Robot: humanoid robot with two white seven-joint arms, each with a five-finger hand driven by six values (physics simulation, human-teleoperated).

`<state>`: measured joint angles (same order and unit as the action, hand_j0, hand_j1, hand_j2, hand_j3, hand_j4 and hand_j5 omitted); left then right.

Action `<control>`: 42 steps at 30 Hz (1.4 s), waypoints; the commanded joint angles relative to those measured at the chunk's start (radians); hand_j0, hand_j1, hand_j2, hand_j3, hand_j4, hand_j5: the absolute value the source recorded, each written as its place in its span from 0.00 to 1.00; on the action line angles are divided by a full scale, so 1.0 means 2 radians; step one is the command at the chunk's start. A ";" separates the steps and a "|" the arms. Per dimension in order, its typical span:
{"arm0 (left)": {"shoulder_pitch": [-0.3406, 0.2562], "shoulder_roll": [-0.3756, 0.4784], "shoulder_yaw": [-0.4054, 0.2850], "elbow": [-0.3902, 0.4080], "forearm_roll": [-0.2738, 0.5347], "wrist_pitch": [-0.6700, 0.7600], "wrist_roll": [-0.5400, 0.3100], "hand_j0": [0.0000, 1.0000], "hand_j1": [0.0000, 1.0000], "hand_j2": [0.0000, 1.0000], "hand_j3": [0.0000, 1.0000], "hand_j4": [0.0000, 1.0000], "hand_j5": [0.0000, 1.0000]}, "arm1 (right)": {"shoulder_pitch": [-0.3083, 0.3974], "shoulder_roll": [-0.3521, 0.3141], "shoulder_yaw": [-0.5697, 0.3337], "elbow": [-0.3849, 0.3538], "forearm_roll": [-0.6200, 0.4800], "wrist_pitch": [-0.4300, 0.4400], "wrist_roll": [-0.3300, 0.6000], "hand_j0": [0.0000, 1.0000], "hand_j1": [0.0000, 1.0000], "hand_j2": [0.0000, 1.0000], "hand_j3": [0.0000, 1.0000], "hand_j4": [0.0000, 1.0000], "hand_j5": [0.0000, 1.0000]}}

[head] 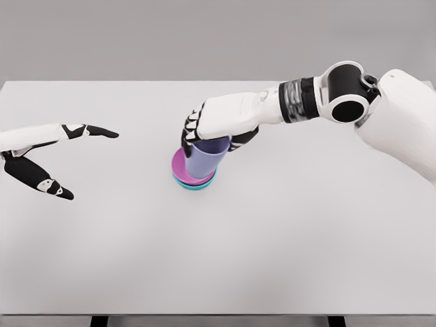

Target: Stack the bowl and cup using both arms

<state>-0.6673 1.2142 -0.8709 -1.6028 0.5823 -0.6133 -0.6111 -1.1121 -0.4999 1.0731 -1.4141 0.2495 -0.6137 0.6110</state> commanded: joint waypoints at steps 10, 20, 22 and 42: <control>0.000 0.000 0.001 0.000 0.004 0.001 0.000 1.00 1.00 1.00 1.00 1.00 1.00 | -0.002 0.020 0.002 0.021 -0.002 0.001 0.000 0.66 0.66 0.66 0.66 0.66 0.66; 0.000 0.000 0.001 -0.001 0.004 0.001 0.000 1.00 1.00 1.00 1.00 1.00 1.00 | -0.002 0.031 0.002 0.039 0.006 0.001 0.000 0.77 0.77 0.77 0.77 0.77 0.77; 0.000 0.000 0.001 -0.001 0.004 0.001 0.000 1.00 1.00 1.00 1.00 1.00 1.00 | -0.002 0.030 0.002 0.034 0.022 0.001 0.000 1.00 1.00 1.00 1.00 1.00 1.00; 0.000 -0.006 0.001 0.000 0.003 0.001 0.000 1.00 1.00 1.00 1.00 1.00 1.00 | 0.177 -0.204 -0.234 0.014 -0.049 0.001 0.000 1.00 1.00 1.00 1.00 1.00 1.00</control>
<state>-0.6671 1.2068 -0.8702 -1.6031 0.5817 -0.6132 -0.6111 -0.7394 -0.8414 0.6876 -1.4316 0.1679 -0.6154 0.6117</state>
